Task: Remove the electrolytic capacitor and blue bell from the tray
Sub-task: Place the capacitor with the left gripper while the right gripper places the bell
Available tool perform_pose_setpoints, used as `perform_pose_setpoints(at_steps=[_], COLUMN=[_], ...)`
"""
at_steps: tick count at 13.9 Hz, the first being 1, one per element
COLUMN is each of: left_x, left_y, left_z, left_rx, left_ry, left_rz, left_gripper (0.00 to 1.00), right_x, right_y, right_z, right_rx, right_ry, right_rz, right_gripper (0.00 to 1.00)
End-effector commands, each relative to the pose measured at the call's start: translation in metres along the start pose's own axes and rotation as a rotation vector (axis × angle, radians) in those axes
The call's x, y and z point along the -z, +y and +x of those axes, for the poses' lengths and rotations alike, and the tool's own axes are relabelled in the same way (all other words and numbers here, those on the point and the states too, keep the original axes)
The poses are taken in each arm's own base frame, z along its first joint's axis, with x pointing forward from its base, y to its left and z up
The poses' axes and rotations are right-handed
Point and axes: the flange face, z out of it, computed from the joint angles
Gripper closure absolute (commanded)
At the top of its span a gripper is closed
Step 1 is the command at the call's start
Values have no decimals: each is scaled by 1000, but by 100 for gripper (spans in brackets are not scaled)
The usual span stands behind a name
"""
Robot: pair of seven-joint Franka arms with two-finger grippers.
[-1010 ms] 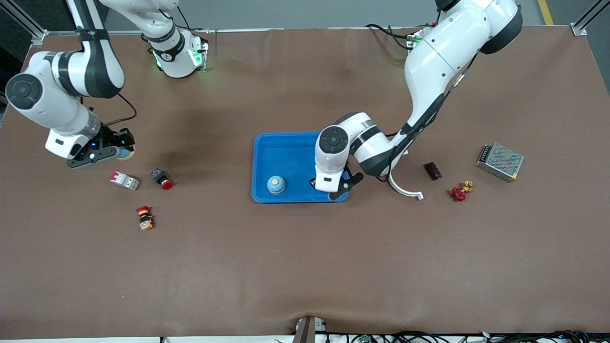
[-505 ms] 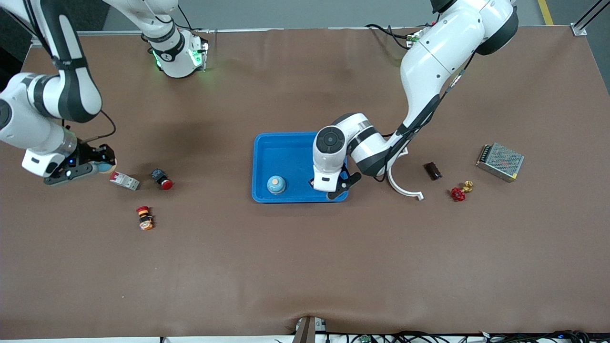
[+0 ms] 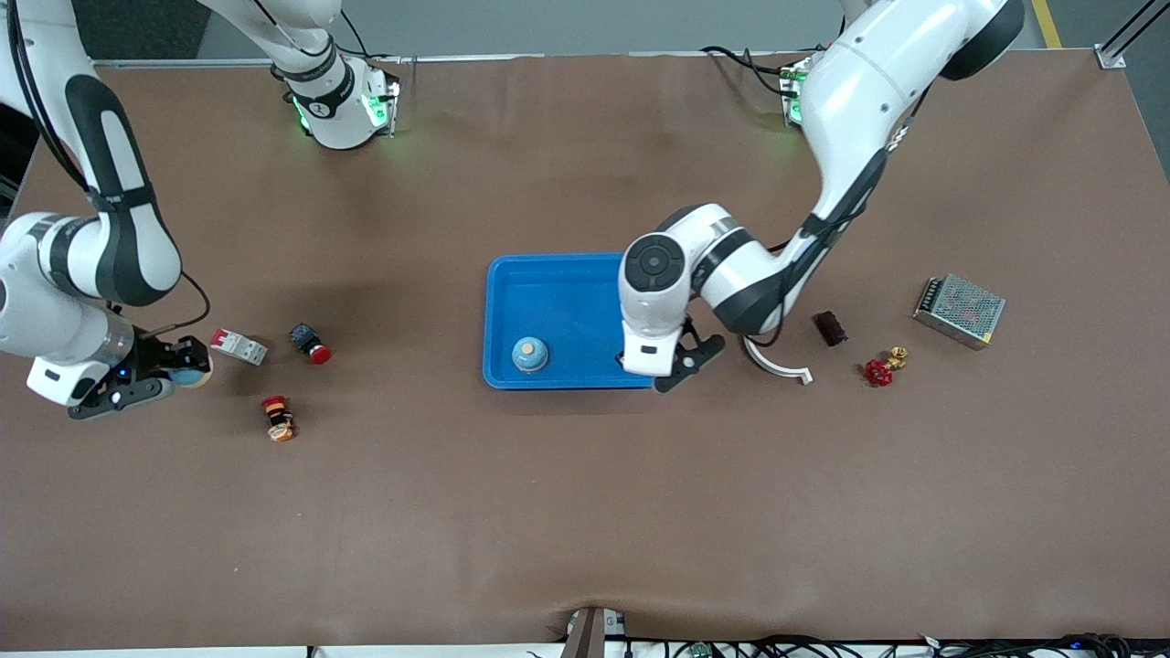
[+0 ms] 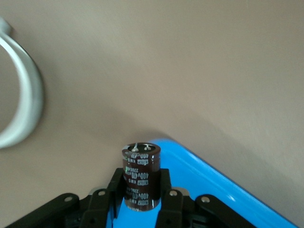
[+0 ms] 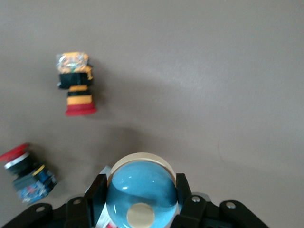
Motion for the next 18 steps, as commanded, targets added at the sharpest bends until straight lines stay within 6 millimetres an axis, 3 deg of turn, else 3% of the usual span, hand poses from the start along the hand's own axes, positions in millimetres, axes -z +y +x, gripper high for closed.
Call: perform_pose_setpoints(at_steps=[1, 5, 9, 14, 18], left_x=[14, 2, -39, -91, -110], left_y=[-40, -81, -103, -120, -119], left_z=[48, 113, 153, 172, 171], left_rx=[-63, -113, -83, -57, -54], left_ry=[10, -11, -35, -73, -91], left_rz=[43, 64, 66, 84, 77], left_gripper=[100, 100, 100, 100, 100], right_x=[-20, -51, -69, -85, -91], right_y=[20, 23, 22, 24, 24], right_z=[24, 36, 40, 37, 38], right_rx=[6, -3, -1, -6, -8], right_ry=[12, 31, 45, 40, 50], right_rz=[2, 0, -4, 3, -1], right_gripper=[100, 100, 100, 100, 100])
